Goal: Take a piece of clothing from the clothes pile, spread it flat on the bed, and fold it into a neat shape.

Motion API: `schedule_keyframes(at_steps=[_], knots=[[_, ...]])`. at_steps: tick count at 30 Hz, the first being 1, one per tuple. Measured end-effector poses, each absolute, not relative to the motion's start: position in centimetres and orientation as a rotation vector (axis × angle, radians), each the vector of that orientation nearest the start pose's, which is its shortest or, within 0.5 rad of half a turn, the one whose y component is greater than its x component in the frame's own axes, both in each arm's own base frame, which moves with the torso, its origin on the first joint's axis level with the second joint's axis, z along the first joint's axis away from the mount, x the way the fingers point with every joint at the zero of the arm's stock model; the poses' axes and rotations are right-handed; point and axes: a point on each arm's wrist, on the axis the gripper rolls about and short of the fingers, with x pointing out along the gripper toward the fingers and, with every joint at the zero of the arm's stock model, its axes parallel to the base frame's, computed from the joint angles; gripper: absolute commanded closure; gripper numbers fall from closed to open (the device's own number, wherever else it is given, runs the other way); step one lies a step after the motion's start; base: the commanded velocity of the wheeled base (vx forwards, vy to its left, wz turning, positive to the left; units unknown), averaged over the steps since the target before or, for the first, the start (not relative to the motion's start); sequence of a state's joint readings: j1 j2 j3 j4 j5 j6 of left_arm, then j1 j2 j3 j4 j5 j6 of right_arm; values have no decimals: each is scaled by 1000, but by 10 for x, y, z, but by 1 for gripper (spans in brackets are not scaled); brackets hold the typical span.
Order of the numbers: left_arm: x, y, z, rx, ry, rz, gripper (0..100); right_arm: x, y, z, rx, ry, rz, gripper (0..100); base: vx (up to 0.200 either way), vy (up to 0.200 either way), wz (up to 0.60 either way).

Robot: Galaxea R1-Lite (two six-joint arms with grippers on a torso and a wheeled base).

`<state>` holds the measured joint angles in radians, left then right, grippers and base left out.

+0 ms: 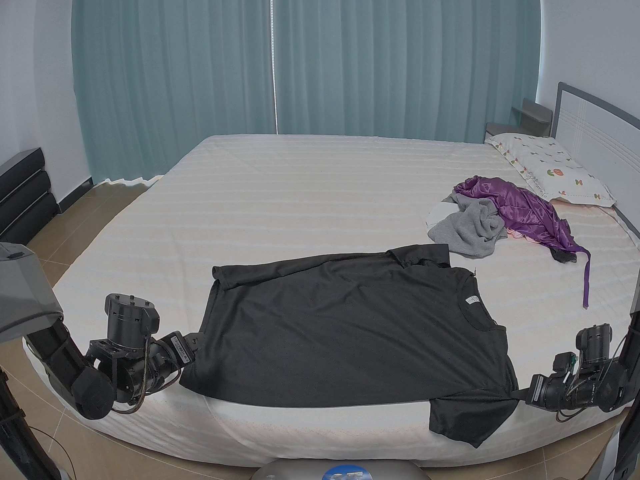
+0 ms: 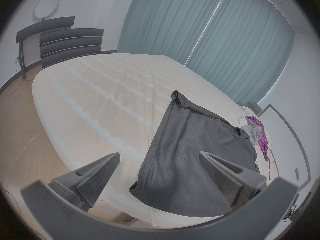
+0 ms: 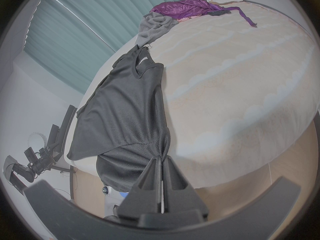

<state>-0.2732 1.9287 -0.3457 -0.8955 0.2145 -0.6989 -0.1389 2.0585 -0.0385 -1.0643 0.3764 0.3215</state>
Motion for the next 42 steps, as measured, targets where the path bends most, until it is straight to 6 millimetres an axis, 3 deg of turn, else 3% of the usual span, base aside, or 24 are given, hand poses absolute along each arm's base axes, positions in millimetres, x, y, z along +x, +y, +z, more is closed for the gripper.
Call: schedule_keyframes(at_steps=[1,12,23,32,42], knots=[[249,-65,41,-507,652,177,0,189,-18,-7,539,960,70,0,0,0,0],[248,-66,41,-508,655,173,0,188,-18,-1,525,926,103,0,0,0,0],[245,-71,40,-583,680,143,0,205,-14,15,739,809,113,0,0,0,0],[242,-74,37,-668,713,138,0,201,-14,14,830,820,99,0,0,0,0],[240,-75,33,-705,755,112,0,201,-11,14,931,847,125,0,-180,0,0]])
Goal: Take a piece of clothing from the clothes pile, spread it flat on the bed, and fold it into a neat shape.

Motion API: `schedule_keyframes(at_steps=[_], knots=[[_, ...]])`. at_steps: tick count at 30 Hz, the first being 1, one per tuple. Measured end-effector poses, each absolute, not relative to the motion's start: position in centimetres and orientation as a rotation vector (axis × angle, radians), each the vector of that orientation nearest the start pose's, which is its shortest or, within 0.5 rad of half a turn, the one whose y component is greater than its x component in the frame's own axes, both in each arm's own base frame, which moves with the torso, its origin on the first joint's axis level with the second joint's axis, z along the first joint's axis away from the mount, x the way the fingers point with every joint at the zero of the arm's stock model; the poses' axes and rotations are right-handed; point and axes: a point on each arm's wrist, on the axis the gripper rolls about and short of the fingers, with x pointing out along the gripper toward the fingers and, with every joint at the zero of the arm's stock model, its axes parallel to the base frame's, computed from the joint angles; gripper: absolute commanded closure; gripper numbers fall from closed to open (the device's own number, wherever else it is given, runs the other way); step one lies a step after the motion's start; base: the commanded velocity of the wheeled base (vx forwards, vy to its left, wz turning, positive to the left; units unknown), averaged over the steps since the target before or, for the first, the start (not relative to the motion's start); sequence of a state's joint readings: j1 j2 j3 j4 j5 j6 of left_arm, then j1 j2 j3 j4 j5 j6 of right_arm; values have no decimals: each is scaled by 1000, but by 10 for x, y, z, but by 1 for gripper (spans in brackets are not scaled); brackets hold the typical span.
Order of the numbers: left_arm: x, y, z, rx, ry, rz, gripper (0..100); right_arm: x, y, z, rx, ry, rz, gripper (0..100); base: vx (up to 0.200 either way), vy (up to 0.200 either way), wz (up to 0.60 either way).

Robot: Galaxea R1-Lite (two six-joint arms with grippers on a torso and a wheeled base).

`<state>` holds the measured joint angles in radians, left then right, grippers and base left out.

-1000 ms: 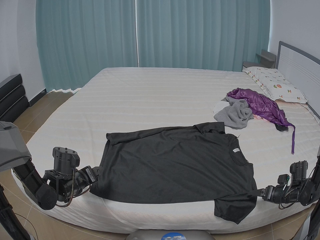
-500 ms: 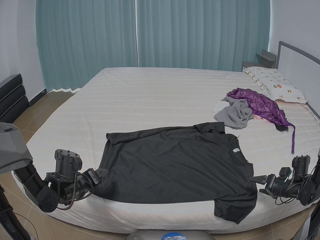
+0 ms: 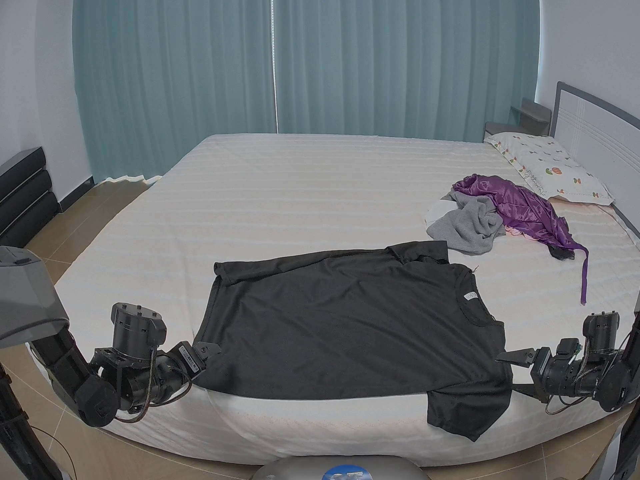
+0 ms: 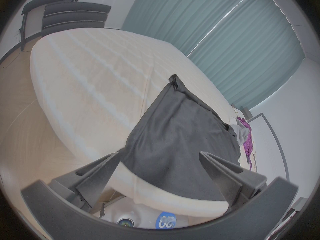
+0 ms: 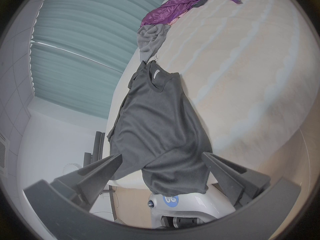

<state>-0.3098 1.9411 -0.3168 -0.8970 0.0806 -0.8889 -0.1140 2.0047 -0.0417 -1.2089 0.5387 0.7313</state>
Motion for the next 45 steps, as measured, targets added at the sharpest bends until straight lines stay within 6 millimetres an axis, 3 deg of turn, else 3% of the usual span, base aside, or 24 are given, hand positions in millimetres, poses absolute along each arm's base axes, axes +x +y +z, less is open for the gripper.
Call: schedule_keyframes(at_steps=[13,27,28,36,45], knots=[[245,-73,12,-683,822,153,0,204,-12,12,924,824,126,0,0,0,0],[289,-73,0,-741,702,234,0,210,-13,6,903,767,127,0,0,0,0],[291,-72,-1,-743,699,239,100,210,-13,5,902,770,120,0,0,0,0],[297,-61,-8,-752,686,287,100,211,-14,1,897,770,90,0,0,0,0],[280,-51,-3,-685,693,324,100,213,-15,-1,871,746,38,0,0,0,0]])
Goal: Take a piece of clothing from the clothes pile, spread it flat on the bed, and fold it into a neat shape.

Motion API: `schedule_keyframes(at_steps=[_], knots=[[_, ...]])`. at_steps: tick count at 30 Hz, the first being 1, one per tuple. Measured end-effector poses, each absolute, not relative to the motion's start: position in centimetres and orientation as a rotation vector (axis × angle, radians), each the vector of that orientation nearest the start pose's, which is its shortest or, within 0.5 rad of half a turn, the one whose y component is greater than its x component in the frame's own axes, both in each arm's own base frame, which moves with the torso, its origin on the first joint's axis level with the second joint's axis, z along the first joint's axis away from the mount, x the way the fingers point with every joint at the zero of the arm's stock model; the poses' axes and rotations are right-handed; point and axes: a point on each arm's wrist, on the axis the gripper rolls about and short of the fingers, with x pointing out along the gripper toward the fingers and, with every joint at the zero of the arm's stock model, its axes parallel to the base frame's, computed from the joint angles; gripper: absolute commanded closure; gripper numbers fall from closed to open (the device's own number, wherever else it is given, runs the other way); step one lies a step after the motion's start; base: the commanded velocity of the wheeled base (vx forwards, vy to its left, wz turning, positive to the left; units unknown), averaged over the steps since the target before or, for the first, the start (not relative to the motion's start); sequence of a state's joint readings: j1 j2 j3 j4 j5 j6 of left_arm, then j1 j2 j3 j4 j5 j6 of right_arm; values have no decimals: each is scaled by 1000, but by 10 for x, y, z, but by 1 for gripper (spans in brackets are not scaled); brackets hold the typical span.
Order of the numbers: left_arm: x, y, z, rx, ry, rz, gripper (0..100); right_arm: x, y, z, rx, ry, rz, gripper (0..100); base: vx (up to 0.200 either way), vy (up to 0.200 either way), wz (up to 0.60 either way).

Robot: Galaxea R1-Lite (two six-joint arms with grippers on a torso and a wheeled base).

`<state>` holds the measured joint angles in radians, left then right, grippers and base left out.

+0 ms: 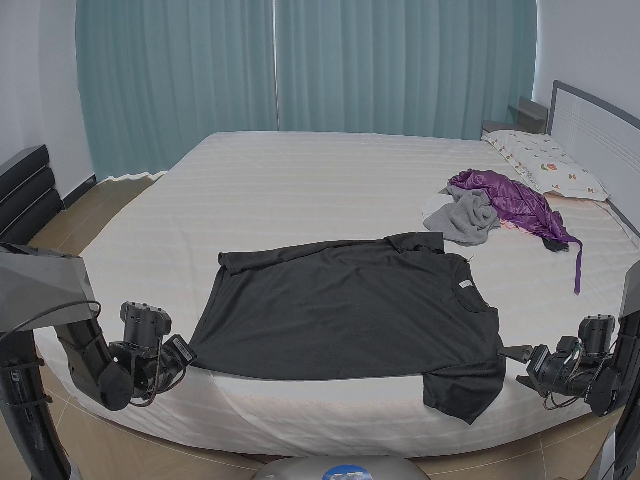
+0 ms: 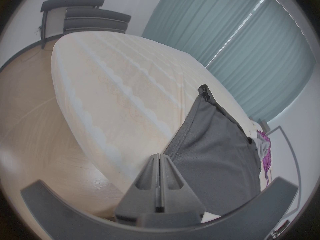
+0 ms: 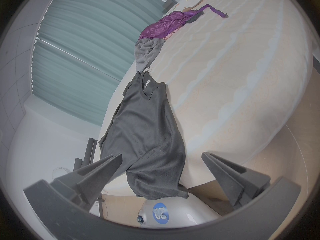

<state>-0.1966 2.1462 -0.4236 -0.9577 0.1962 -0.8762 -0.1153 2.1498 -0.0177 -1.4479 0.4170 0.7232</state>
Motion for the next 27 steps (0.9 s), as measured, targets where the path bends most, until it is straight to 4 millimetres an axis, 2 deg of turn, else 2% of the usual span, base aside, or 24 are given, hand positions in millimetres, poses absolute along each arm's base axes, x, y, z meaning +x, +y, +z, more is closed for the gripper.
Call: schedule_keyframes(at_steps=[9,15,27], knots=[[259,-47,4,-551,713,322,100,214,-18,-1,817,713,-14,0,0,0,0],[250,-45,3,-473,727,333,100,215,-18,-10,748,733,-30,0,0,0,0],[247,-45,3,-461,734,332,100,219,11,-21,722,782,74,0,0,0,0]])
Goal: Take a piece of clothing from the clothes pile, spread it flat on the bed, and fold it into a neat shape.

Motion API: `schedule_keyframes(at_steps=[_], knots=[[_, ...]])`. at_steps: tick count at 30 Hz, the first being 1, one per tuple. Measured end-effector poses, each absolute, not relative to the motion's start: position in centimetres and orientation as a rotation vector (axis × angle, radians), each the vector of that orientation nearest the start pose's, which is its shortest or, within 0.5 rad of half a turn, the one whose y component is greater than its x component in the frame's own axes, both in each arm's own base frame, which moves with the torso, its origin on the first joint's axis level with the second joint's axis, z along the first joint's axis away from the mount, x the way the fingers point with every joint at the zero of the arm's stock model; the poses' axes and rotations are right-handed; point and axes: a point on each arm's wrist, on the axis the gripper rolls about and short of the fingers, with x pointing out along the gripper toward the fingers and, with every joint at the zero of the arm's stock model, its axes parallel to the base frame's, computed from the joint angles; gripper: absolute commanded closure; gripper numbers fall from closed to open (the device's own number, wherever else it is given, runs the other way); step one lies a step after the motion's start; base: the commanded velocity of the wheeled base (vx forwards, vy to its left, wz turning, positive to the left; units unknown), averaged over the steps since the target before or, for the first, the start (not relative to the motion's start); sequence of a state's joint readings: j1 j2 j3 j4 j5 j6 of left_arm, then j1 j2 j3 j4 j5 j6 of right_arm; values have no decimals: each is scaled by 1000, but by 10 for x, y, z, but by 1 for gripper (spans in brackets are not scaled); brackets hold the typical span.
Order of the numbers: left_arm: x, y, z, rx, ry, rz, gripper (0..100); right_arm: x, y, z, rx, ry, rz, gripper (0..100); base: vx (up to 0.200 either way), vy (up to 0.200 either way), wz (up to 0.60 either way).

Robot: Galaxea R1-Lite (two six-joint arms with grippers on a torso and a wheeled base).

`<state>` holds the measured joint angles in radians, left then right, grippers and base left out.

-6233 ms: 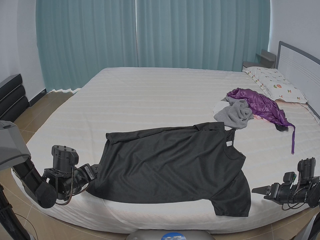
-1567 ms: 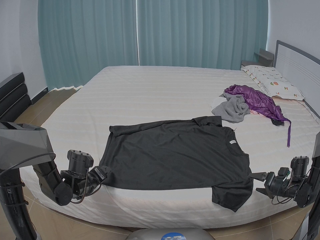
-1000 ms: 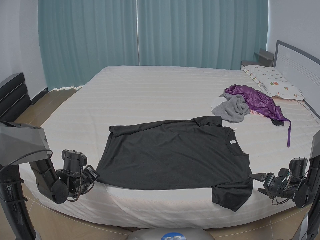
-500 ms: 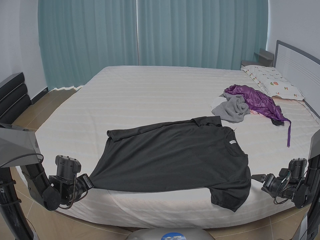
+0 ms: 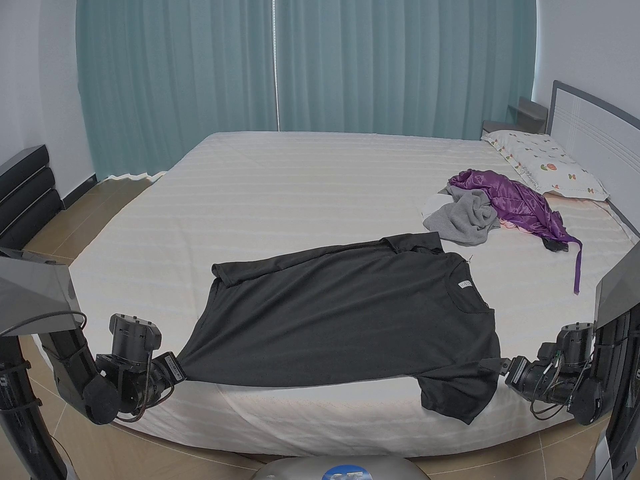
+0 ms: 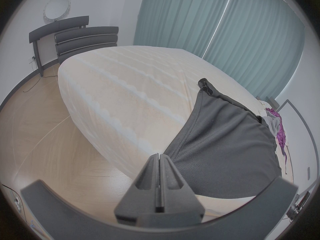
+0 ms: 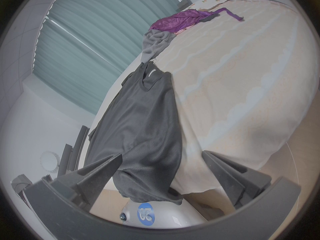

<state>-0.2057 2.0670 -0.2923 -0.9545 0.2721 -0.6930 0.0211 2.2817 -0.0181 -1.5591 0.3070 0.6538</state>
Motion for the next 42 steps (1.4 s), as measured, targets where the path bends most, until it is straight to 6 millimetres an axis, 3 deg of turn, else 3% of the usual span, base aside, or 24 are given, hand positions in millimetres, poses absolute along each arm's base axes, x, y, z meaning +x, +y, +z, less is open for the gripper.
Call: schedule_keyframes(at_steps=[8,16,25,39,40,42], knots=[[248,-46,3,-468,732,325,100,218,25,-27,682,828,122,0,0,0,0],[248,-46,3,-469,733,324,100,217,26,-24,655,808,90,0,0,0,0],[248,-46,3,-469,732,325,100,218,0,-11,554,715,5,0,0,0,0],[249,-47,4,-472,725,322,100,217,-37,-15,577,662,-139,0,0,0,0],[249,-47,4,-472,725,322,100,217,-39,-17,580,668,-146,100,0,0,0],[249,-47,4,-472,725,322,100,216,-40,-20,583,676,-156,100,0,0,0]])
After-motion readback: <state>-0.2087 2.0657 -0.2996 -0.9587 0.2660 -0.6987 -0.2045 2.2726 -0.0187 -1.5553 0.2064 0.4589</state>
